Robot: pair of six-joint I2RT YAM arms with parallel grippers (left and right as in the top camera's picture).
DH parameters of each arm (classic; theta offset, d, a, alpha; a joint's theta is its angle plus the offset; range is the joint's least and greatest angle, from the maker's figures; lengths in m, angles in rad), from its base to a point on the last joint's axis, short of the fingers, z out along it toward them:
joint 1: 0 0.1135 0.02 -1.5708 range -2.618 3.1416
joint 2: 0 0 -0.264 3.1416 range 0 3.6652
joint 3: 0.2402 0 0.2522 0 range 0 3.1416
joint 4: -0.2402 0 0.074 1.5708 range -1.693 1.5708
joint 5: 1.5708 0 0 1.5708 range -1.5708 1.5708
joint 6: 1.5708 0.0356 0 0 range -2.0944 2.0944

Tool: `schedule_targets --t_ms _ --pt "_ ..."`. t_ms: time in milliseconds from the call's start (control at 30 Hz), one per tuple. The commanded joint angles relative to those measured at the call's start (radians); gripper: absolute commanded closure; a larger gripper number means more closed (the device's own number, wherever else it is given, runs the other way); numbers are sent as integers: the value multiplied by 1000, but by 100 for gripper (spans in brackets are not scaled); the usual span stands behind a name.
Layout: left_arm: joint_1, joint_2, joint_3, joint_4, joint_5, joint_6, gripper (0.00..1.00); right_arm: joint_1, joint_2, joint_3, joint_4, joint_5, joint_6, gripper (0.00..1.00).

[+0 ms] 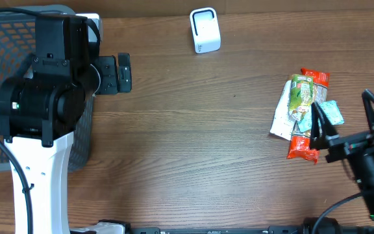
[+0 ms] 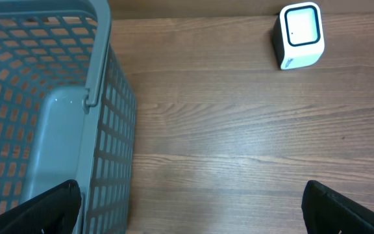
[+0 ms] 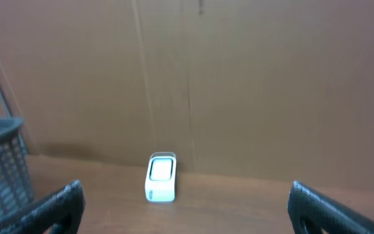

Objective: Scan the item barcode

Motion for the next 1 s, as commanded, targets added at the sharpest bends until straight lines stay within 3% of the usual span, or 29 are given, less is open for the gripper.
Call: schedule_targets --t_ms 0,167,467,767,967 --pt "-7 3 3 1 -3 8 0 3 -116 -221 159 -6 -16 0" --pt "-7 3 3 1 -3 8 0 34 -257 -532 406 -8 -17 0" --pt "-7 3 3 1 -3 8 0 49 -436 -819 471 -5 -44 0" --pt "-7 3 3 1 -3 8 0 52 -474 -860 332 -12 -41 0" --pt "-7 3 3 1 -3 8 0 53 -474 -860 336 -12 -42 0"
